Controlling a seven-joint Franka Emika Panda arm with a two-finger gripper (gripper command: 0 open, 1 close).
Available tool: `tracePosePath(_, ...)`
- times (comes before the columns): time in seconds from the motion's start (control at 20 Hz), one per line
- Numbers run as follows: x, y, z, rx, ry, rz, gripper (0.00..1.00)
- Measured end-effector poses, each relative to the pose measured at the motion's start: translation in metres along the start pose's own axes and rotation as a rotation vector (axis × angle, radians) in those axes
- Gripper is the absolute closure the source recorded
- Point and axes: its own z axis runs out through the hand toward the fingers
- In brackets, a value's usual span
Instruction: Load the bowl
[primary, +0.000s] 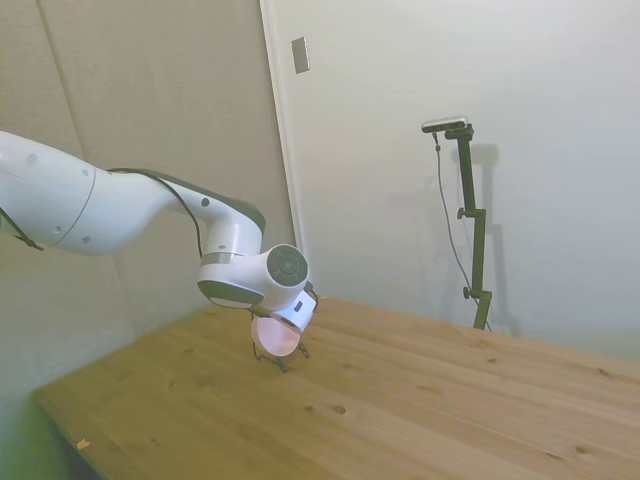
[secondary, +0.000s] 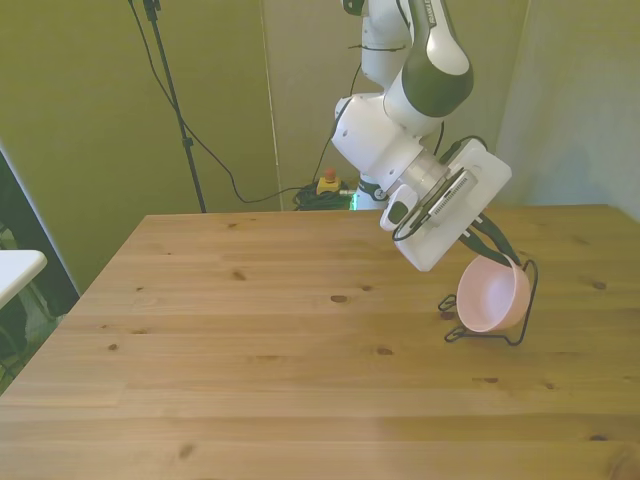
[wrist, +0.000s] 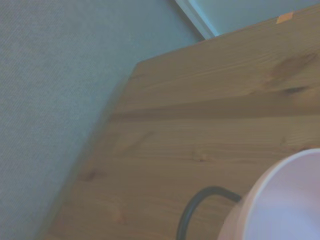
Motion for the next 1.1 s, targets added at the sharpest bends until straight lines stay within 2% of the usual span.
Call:
tracePosePath(0.1, 0.001, 0.003, 0.003, -0.003, -0.004, 0.004, 1.0)
tracePosePath(0.15, 0.001, 0.005, 0.004, -0.004, -0.005, 0.006, 0.0)
tracePosePath(0.85, 0.004, -0.001, 0.002, -0.012, -0.012, -0.01, 0.0)
tracePosePath(1.1, 0.004, -0.016, -0.031, -0.054, 0.012, -0.013, 0.0)
